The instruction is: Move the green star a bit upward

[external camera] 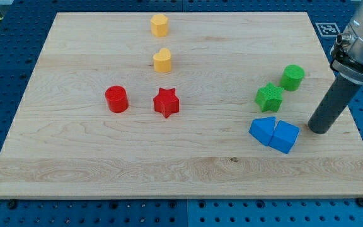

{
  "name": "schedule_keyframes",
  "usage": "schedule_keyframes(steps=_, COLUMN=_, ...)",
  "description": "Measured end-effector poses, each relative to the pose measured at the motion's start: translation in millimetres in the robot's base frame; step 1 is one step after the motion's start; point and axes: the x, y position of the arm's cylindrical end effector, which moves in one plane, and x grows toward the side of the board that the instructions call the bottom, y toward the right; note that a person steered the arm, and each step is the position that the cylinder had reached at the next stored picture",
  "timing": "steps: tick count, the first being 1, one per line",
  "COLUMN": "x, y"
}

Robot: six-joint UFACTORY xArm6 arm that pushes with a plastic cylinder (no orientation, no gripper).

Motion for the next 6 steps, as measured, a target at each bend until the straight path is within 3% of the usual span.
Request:
schedule_keyframes(steps=4, x=-51.2, y=-95.8)
schedule_keyframes(steps=6, x=-101.0, y=-103.6)
